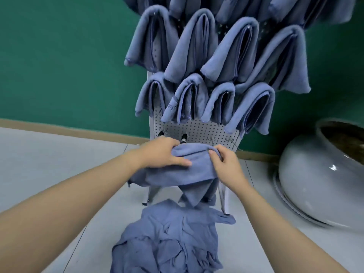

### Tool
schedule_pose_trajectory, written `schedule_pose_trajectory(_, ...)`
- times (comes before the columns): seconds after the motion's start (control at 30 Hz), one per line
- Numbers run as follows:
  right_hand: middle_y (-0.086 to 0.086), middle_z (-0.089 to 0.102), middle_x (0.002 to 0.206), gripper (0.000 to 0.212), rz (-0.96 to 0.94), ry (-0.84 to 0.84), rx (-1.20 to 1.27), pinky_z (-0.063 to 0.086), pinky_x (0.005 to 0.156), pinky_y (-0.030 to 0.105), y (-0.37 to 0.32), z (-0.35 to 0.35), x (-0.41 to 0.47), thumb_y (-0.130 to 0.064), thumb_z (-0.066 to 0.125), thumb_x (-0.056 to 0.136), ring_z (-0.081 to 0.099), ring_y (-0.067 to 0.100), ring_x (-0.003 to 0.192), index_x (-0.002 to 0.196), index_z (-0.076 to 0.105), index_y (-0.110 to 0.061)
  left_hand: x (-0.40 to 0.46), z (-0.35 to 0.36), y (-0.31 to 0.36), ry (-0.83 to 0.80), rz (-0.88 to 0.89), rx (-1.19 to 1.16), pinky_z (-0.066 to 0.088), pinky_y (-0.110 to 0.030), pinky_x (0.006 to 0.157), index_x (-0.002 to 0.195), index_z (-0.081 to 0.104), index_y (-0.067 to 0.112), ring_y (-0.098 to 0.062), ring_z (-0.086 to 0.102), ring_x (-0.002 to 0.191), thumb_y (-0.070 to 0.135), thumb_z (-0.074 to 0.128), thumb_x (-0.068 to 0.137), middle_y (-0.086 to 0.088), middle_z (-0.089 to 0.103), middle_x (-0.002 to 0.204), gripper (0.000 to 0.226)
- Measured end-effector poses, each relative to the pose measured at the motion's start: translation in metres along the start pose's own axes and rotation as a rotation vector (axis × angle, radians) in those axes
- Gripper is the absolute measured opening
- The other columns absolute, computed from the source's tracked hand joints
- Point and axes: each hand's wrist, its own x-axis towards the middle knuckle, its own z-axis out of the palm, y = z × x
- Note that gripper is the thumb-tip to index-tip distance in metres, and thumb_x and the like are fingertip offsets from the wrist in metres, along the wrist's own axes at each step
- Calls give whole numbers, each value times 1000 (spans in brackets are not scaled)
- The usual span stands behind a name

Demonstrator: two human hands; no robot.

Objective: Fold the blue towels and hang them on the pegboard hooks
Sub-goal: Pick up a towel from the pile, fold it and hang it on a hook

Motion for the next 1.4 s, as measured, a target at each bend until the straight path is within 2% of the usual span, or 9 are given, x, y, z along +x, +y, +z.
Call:
schedule_pose_trajectory(0.13,-8,36,63,38,-192,-181,-191,26,57,24,-64,-43,-4,-36,63,101,38,6,58,71,43,-25,-21,-56,13,-25,-48,137,34,-35,54,68,54,12,-18,39,57,54,83,76,0,48,60,52)
schedule_pose_trajectory(0.23,-5,34,65,59,-239,-309,-403,22,56,28,-96,-65,-13,-64,77,79,31,9,58,74,38,-19,-40,-86,16,-29,-29,-99,40,-30,61,79,67,7,-15,46,65,31,79,85,2,55,67,28)
schedule_pose_trajectory(0.33,-4,47,61,48,-278,-353,-587,31,57,34,-106,-73,-24,-53,79,83,41,12,57,67,44,-25,-62,-105,26,-98,0,-291,51,-33,79,94,73,14,-9,59,76,27,76,89,-7,72,87,14)
schedule_pose_trajectory(0.47,-5,44,62,37,-172,-356,-250,30,62,35,-103,-75,-37,-29,70,92,38,10,61,66,52,-11,-88,-112,37,-11,-7,-405,45,-32,72,92,67,8,-9,57,74,29,83,87,1,65,80,27)
schedule_pose_trajectory(0.67,17,76,114,20,160,-447,309,52,100,51,-107,-72,-59,-6,58,101,71,35,111,114,71,0,-112,-86,22,131,-43,-510,57,-45,91,99,74,17,-12,68,86,34,82,85,-6,78,100,23)
schedule_pose_trajectory(0.8,19,74,118,27,356,-554,571,58,95,41,-117,-58,-71,-12,64,97,72,33,109,122,70,-2,-108,-70,10,238,-53,-449,55,-43,86,95,74,20,-9,63,80,35,80,88,-4,76,95,18)
schedule_pose_trajectory(0.97,13,74,123,37,450,-748,474,56,101,43,-120,-48,-80,-14,73,91,71,31,116,128,69,-8,-107,-48,7,264,-36,-483,52,-30,80,94,74,21,-5,62,80,29,77,92,1,76,94,9)
schedule_pose_trajectory(1.3,10,77,117,22,530,-570,681,61,88,34,-123,-31,-82,-10,60,100,74,22,107,120,70,-9,-102,-14,9,210,-96,-460,46,-35,70,85,71,19,-8,53,71,63,67,78,-1,71,83,45)
schedule_pose_trajectory(1.4,12,75,122,27,515,-517,755,57,94,38,-125,-34,-81,-12,57,102,72,25,114,127,67,-7,-103,-13,10,165,-113,-424,54,-43,81,91,72,22,-12,64,78,67,66,76,1,74,88,48)
